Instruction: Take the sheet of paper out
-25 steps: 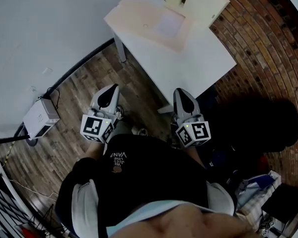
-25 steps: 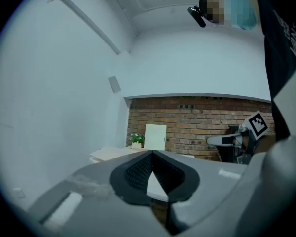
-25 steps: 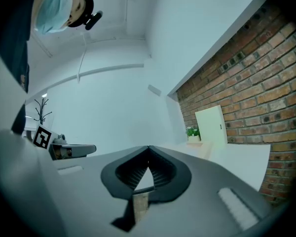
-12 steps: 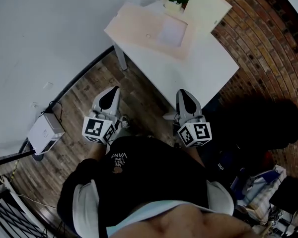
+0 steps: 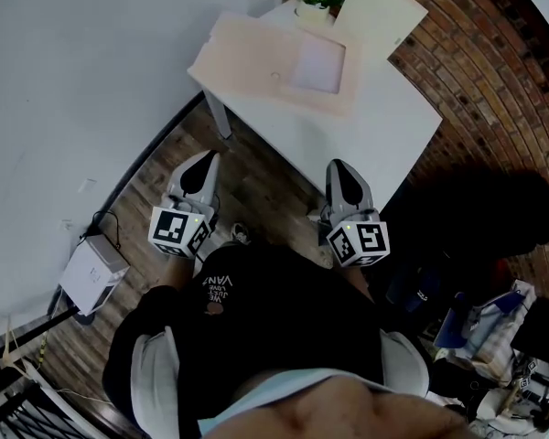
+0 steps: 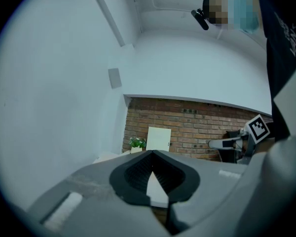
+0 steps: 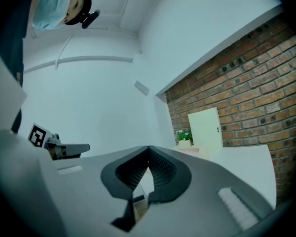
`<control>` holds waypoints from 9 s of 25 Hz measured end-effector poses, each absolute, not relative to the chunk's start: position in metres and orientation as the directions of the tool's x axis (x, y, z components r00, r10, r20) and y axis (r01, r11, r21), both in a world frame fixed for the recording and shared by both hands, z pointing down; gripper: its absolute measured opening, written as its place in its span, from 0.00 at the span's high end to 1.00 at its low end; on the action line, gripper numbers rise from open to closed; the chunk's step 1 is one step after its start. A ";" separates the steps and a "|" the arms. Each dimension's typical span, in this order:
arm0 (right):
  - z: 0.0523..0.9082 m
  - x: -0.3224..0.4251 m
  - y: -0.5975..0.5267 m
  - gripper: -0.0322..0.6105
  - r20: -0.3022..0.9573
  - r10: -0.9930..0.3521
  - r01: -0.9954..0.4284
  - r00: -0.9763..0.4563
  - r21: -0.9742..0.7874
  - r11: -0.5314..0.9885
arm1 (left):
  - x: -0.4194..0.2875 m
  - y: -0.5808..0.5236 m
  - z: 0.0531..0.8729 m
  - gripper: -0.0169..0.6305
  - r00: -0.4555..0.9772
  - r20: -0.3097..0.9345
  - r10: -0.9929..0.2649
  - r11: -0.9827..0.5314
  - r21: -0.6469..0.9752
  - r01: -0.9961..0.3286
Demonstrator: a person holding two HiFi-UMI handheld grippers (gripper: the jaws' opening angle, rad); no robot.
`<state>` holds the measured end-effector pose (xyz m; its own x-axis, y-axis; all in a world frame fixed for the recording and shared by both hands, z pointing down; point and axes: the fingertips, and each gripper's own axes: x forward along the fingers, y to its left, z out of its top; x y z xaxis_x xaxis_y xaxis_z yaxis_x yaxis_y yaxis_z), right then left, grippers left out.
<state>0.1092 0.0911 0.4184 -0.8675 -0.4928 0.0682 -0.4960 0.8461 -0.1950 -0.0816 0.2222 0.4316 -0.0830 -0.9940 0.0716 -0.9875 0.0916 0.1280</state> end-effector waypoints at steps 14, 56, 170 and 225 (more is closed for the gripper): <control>0.422 0.062 0.085 0.95 0.066 -0.587 -0.587 -0.807 -0.197 0.785 | -0.151 0.217 0.440 0.97 -0.022 0.072 -0.997 0.033 0.154 -0.988; 0.436 0.060 -0.116 0.95 0.102 -0.530 -0.539 -0.842 -0.219 0.814 | -0.146 -0.001 0.464 0.97 -0.019 0.156 -0.988 0.047 0.181 -0.982; 0.445 0.093 -0.151 0.95 0.171 -0.912 -0.909 -0.373 -0.265 0.322 | -0.120 -0.192 0.676 0.87 0.697 0.547 -0.464 0.086 0.810 -0.580; 0.453 -0.004 -0.143 0.95 0.152 -0.690 -0.699 -0.708 -0.296 0.652 | -0.223 -0.116 0.610 0.97 0.511 0.596 -0.619 -0.057 0.615 -0.786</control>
<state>-0.0038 -0.1427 0.4527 -0.7079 -0.6897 0.1525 -0.6985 0.6516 -0.2959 -0.2234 -0.1155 0.6096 0.5111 -0.6193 0.5960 -0.7864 -0.0572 0.6150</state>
